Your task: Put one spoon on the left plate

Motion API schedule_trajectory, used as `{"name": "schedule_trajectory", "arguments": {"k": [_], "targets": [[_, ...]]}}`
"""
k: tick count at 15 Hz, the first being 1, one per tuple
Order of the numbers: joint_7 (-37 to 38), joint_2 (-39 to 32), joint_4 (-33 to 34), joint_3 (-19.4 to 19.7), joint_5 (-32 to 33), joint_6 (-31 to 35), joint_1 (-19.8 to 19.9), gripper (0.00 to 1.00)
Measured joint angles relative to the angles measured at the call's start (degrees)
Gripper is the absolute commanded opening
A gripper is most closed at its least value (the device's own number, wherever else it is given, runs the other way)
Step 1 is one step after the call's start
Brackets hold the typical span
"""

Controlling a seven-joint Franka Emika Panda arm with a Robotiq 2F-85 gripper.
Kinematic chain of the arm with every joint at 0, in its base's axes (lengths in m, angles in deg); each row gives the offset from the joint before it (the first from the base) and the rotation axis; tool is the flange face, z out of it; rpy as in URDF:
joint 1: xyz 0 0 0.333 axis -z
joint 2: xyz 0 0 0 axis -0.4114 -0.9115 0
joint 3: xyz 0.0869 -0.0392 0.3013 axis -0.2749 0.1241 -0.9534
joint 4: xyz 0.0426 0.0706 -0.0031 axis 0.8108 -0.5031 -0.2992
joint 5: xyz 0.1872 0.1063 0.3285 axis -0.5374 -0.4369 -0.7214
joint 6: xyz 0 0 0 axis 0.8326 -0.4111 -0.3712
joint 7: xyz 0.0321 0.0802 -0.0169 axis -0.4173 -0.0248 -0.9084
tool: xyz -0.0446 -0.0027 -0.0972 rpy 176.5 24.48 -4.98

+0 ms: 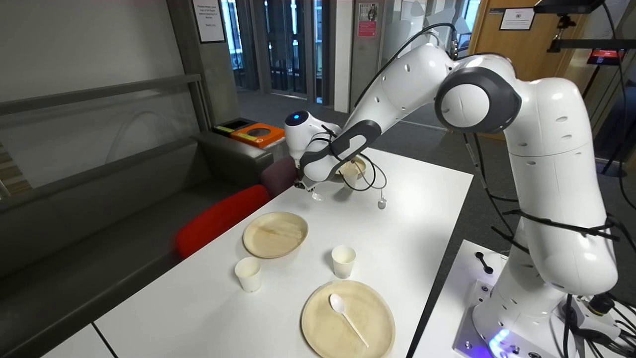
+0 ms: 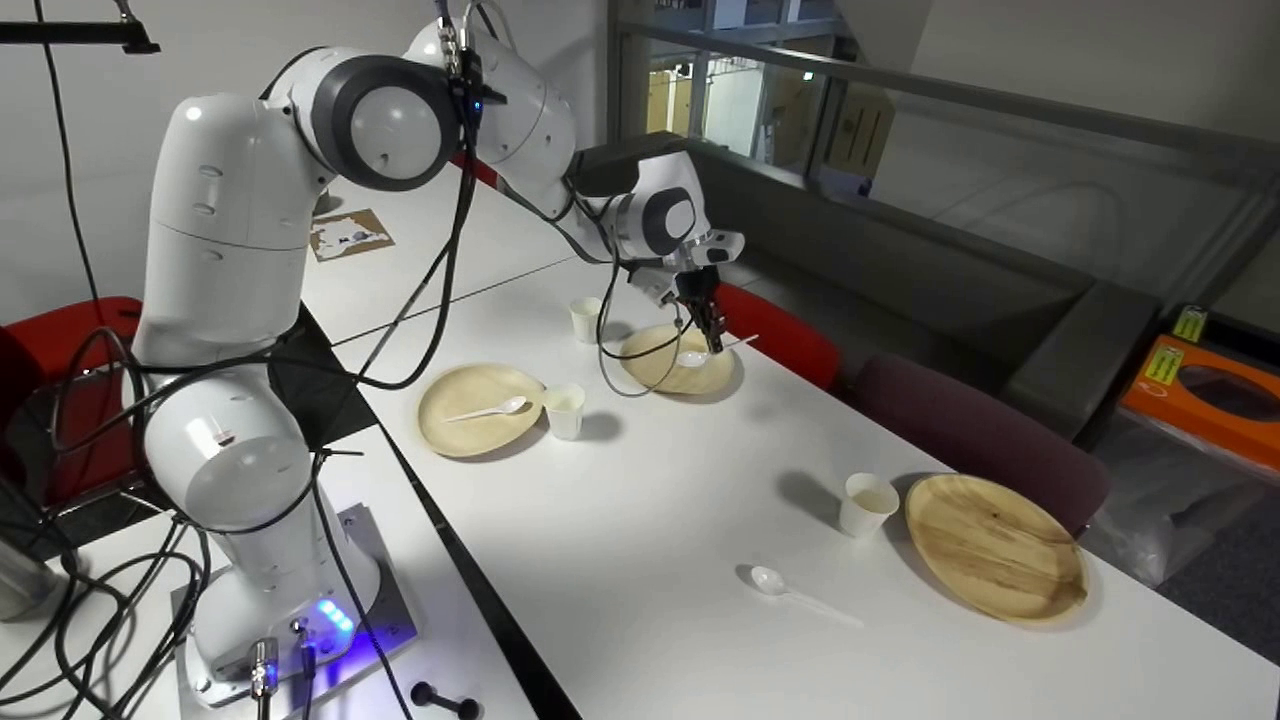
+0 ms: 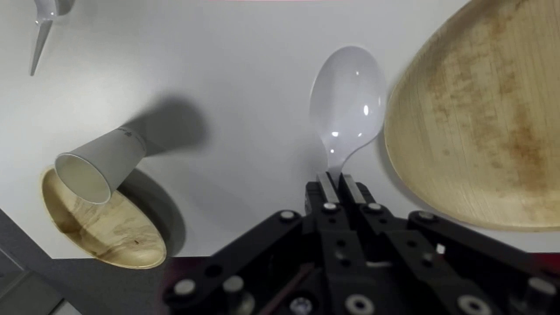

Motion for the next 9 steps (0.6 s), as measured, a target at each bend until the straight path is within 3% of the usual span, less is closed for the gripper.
{"name": "schedule_trajectory", "arguments": {"k": [9], "targets": [[-6.10,-0.46,0.36,-2.67,-2.98,-0.04,-0.31,0.07]]}}
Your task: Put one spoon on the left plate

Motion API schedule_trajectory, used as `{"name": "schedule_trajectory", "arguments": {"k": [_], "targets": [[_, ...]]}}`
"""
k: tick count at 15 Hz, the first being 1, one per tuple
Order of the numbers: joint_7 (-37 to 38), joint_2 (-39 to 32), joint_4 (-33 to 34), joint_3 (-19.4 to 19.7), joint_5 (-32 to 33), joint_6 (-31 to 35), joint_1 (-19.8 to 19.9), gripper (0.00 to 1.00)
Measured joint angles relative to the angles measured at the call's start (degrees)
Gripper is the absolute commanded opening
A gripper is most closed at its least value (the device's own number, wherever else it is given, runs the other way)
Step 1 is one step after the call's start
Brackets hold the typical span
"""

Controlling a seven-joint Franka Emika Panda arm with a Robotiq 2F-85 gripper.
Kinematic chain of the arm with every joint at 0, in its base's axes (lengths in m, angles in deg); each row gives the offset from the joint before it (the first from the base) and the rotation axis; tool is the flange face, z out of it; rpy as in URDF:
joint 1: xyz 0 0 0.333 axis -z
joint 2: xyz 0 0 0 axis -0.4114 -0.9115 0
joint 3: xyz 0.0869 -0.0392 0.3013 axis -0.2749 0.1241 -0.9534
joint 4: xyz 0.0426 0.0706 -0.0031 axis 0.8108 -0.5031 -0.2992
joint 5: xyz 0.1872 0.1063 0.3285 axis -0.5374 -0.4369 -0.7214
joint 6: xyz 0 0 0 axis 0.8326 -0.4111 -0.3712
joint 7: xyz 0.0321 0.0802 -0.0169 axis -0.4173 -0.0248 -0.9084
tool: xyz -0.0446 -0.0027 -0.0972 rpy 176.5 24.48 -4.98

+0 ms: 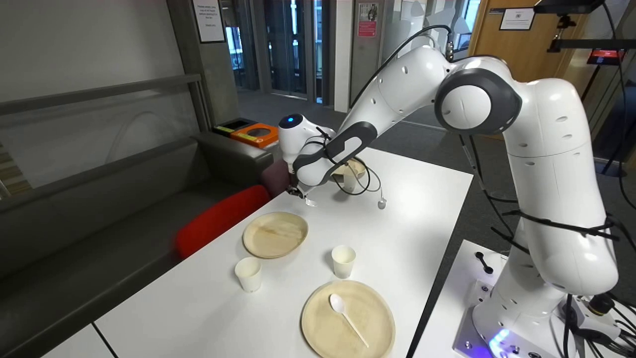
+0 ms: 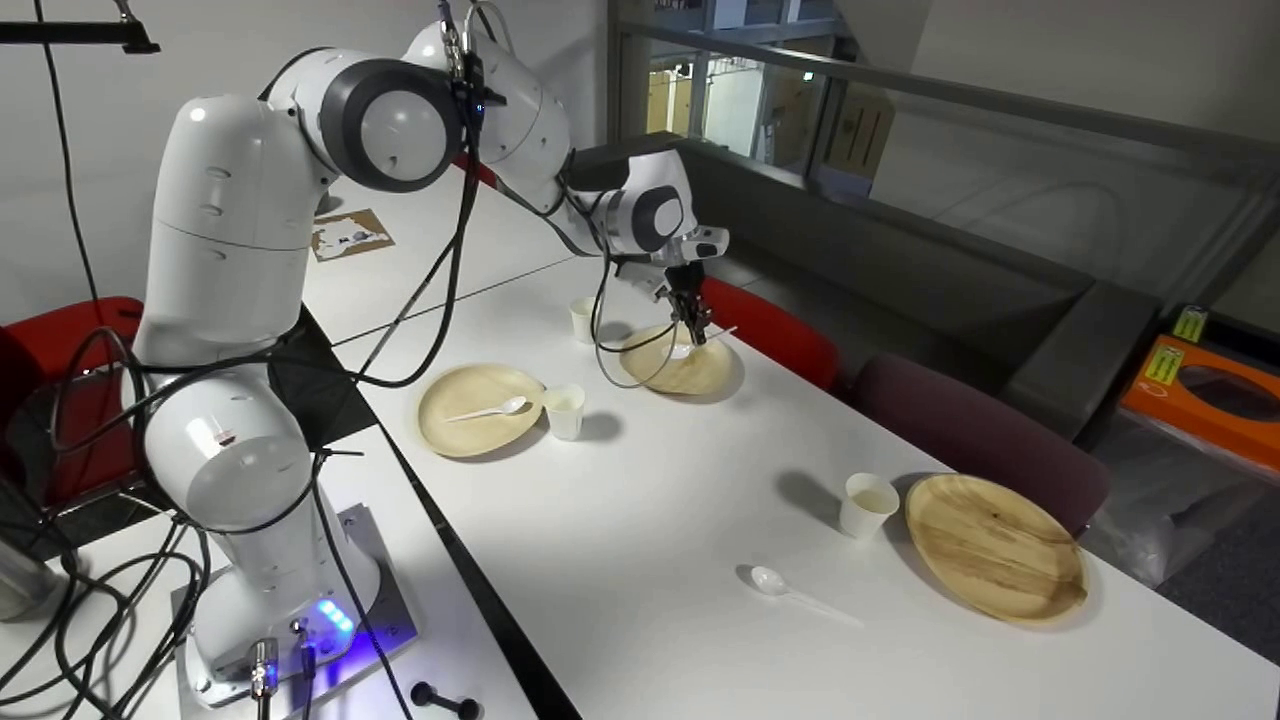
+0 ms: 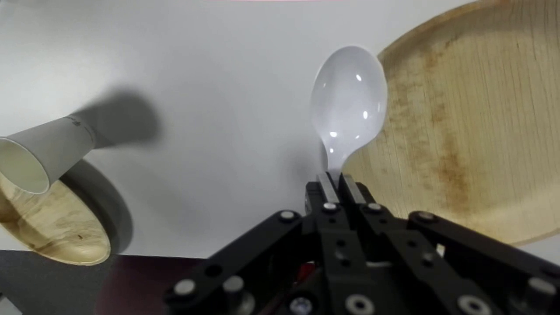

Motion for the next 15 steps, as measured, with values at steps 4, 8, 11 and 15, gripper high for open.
{"name": "schedule_trajectory", "arguments": {"k": [4,8,11,15], "targets": [[-0.01,0.00,0.00,0.00,-0.05,0.00,0.05,0.07],[-0.01,0.00,0.00,0.00,-0.05,0.00,0.05,0.07],[-0.01,0.00,0.00,0.00,-0.05,0.00,0.05,0.06],[0.07,-0.31,-0.07,0.00,-0.03,0.00,-0.06,0.09]]}}
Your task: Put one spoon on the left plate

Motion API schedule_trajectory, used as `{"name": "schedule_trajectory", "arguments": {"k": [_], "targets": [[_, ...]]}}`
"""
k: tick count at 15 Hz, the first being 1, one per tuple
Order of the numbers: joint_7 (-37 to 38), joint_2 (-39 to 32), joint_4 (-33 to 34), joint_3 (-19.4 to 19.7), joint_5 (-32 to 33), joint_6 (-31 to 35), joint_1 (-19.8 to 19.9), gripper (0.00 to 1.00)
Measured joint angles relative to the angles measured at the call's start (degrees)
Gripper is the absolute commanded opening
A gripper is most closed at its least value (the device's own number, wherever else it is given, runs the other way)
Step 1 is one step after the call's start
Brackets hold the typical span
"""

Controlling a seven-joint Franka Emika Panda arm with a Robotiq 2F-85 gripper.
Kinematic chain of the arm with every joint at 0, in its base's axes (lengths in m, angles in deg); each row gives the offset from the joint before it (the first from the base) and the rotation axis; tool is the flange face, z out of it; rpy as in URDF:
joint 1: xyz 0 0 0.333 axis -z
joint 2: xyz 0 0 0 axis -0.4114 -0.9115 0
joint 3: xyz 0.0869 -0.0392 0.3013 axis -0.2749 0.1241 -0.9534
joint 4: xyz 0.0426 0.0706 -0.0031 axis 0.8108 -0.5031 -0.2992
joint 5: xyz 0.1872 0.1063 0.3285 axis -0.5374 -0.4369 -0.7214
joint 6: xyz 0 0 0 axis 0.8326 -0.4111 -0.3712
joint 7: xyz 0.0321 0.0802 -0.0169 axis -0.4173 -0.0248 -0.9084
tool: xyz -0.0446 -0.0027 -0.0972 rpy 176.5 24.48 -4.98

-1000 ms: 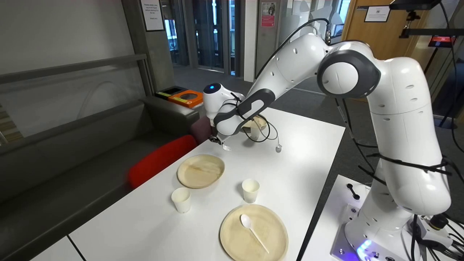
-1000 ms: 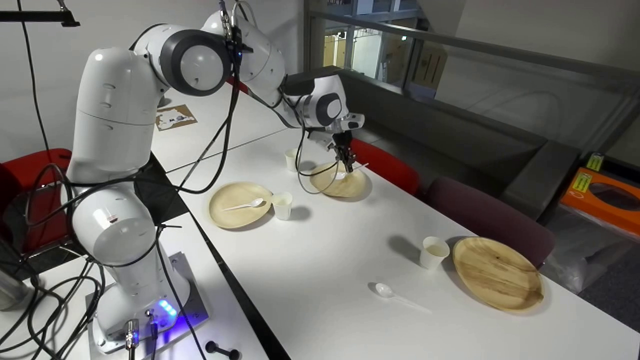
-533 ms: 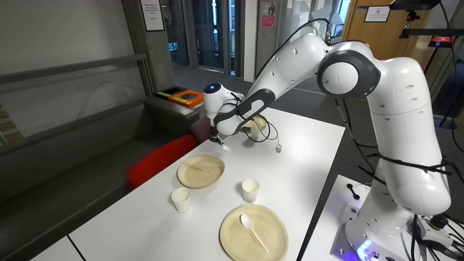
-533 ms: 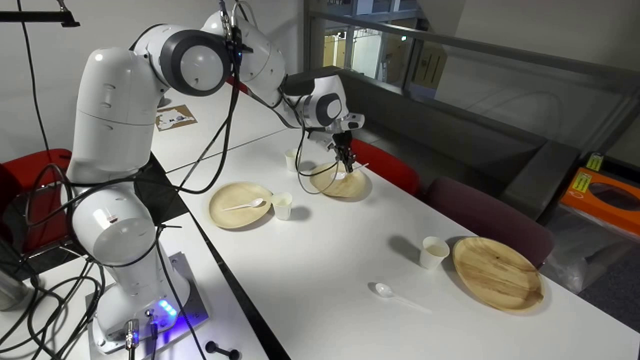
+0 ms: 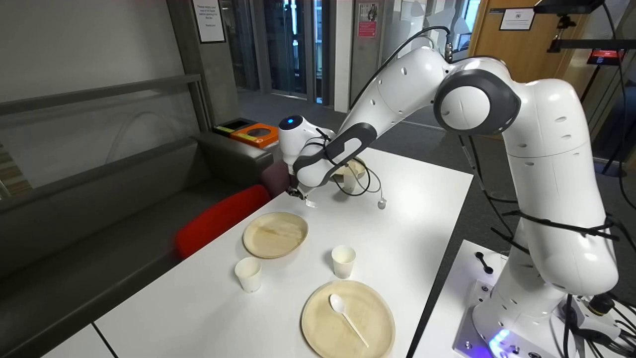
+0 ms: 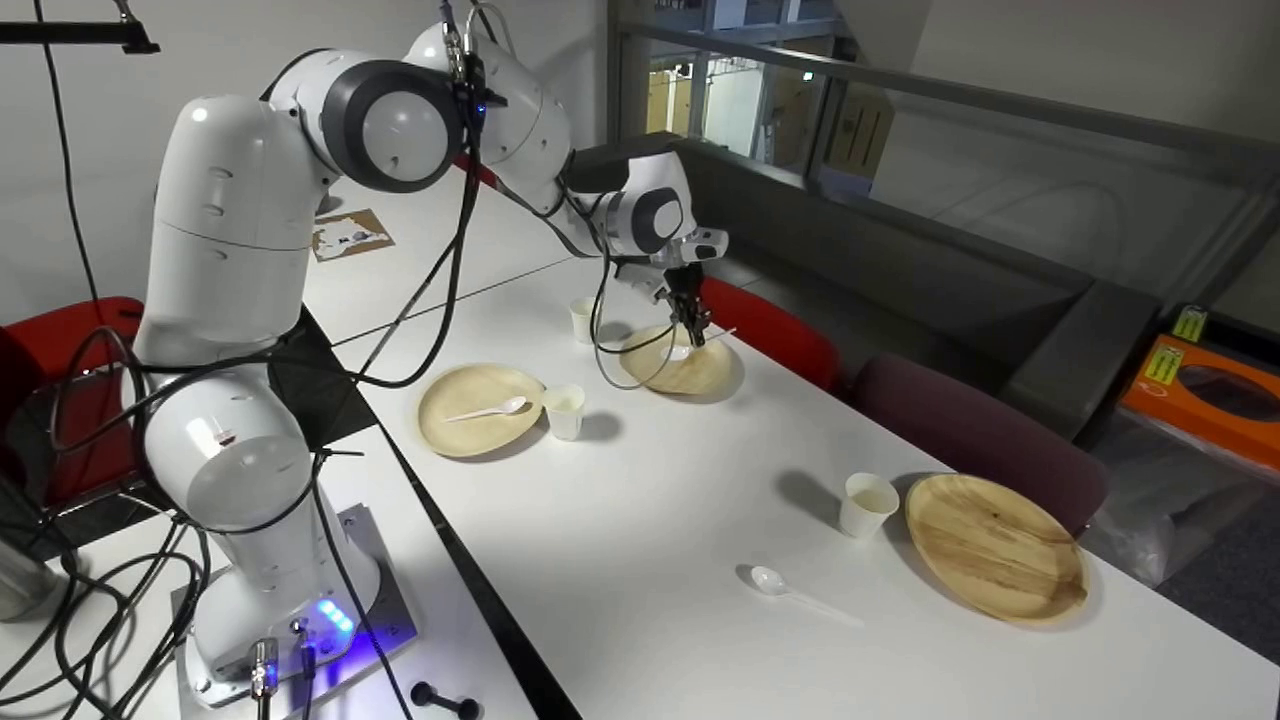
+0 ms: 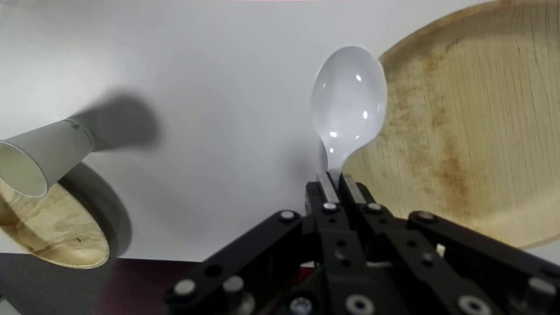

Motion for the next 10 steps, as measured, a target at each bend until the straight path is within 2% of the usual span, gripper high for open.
{"name": "schedule_trajectory", "arguments": {"k": [10], "targets": [[0.01,-3.98,4.97,-0.45,-0.21,-0.76,-3.02,0.07]]}}
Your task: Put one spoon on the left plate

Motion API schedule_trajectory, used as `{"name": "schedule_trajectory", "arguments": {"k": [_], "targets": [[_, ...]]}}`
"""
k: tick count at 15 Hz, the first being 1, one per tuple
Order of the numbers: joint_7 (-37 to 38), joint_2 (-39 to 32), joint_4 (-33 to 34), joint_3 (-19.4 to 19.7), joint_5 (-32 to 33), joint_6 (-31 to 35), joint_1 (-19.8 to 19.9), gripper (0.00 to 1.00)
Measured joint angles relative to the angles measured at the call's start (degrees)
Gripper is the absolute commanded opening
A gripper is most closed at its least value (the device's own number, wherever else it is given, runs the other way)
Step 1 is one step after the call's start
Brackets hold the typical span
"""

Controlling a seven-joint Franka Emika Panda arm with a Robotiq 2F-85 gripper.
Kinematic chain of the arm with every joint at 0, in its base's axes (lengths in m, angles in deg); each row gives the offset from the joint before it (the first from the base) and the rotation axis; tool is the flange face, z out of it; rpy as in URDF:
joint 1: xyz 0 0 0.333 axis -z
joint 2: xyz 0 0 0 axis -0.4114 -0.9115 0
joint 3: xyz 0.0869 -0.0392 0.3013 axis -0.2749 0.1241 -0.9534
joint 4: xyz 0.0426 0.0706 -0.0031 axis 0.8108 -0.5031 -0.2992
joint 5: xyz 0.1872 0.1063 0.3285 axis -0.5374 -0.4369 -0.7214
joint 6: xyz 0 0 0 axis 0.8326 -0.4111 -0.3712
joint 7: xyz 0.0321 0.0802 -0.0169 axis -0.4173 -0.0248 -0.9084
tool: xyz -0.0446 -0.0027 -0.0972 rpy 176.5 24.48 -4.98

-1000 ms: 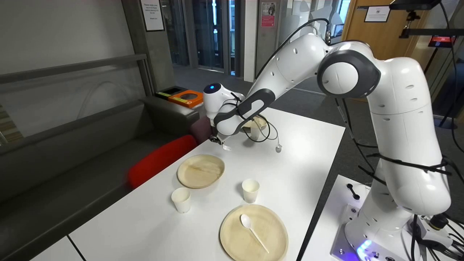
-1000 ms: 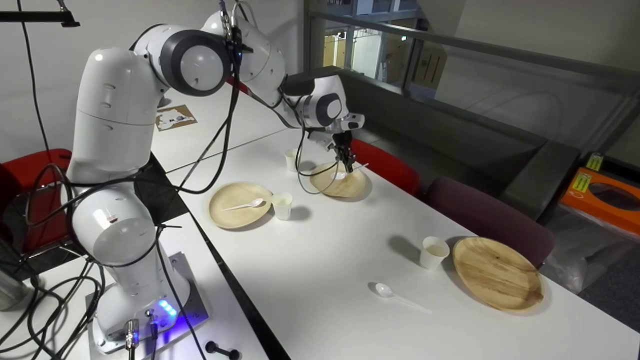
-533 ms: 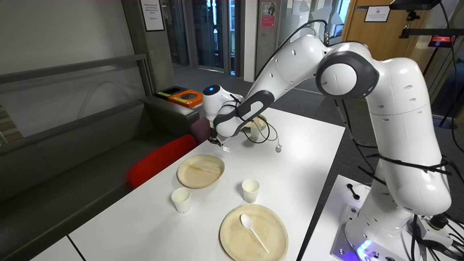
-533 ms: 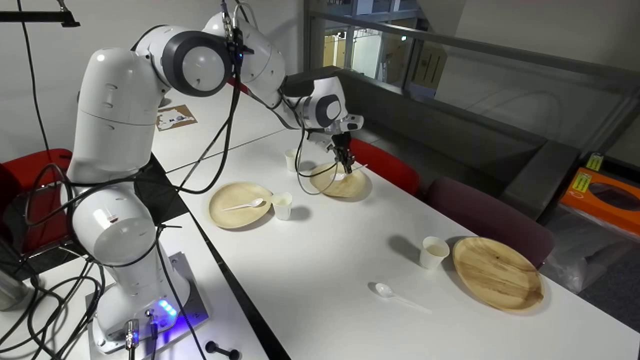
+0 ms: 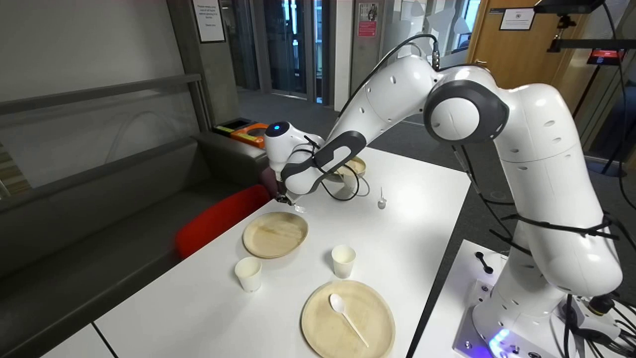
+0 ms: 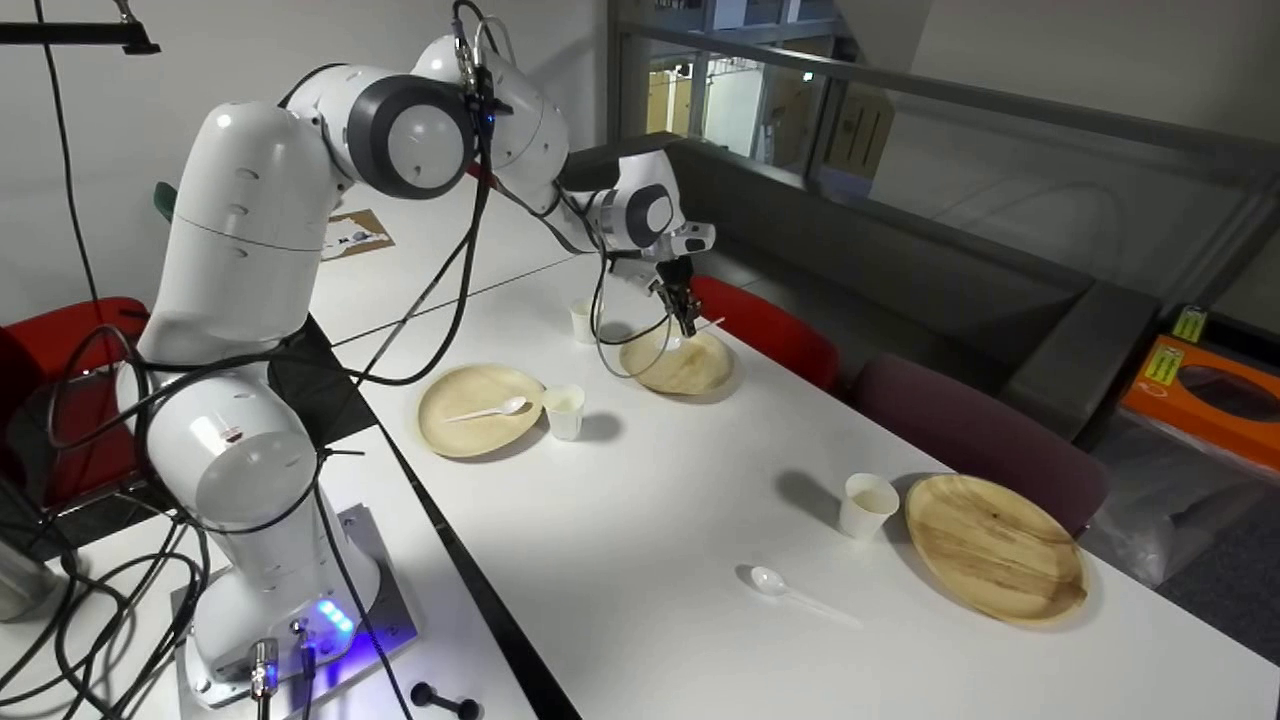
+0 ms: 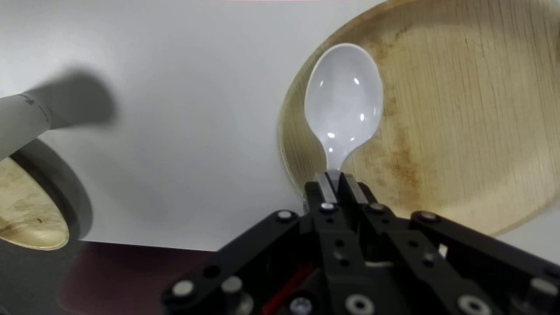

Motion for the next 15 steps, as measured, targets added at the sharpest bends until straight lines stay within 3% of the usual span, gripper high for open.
{"name": "schedule_trajectory", "arguments": {"k": [15], "targets": [[-7.16,-15.33,18.60,-2.84,-7.76,-10.08,0.01,0.14]]}}
